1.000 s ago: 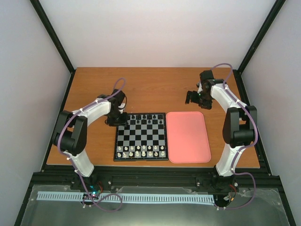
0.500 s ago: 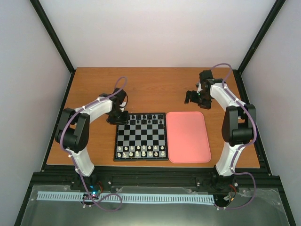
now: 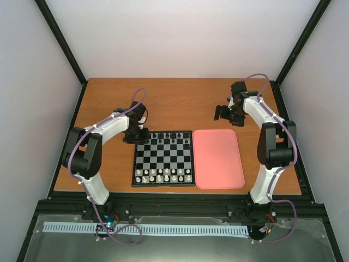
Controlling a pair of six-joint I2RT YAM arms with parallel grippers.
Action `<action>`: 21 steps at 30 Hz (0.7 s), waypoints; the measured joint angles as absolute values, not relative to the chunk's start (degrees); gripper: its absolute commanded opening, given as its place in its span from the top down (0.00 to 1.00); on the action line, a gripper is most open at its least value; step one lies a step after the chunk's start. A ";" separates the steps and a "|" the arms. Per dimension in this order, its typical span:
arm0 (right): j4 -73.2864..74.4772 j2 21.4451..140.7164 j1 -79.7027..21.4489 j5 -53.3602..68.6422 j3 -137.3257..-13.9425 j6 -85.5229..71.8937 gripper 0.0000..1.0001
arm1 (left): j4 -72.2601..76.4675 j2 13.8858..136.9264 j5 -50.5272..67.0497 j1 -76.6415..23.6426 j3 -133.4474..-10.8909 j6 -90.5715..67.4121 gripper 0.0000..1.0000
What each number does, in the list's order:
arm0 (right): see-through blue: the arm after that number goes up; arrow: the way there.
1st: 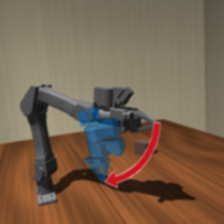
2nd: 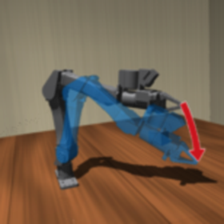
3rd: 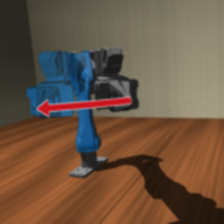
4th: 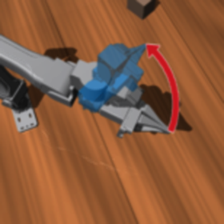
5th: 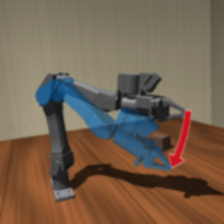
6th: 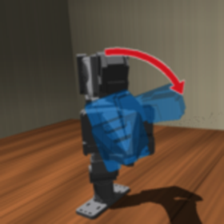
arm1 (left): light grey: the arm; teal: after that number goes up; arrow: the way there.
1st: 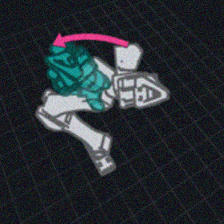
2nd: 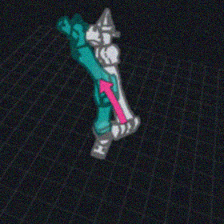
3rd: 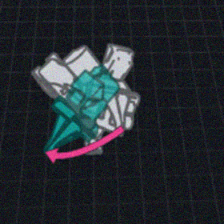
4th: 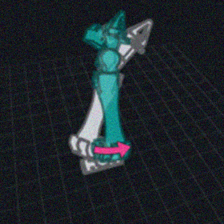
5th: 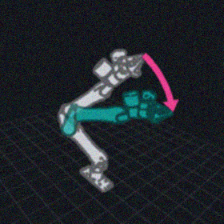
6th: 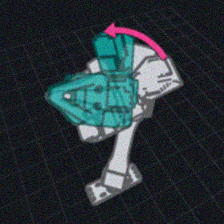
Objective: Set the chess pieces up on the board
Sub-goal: Move the chess piece to the chessboard, then reset both arms
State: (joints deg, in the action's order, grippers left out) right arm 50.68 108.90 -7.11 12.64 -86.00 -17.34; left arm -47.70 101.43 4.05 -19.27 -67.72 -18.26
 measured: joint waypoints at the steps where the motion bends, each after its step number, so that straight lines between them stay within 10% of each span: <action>1: 50.70 108.90 -7.16 12.67 -86.00 -17.34 0.00 | -47.86 100.71 4.05 -19.27 -67.51 -18.26 0.46; 21: 51.35 108.90 -8.86 12.73 -87.29 -18.02 0.00 | -52.18 94.39 3.64 -19.27 -69.56 -18.70 0.43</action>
State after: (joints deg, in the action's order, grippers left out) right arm 51.35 108.90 -8.86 12.73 -87.29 -18.02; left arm -52.18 94.39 3.64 -19.27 -69.56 -18.70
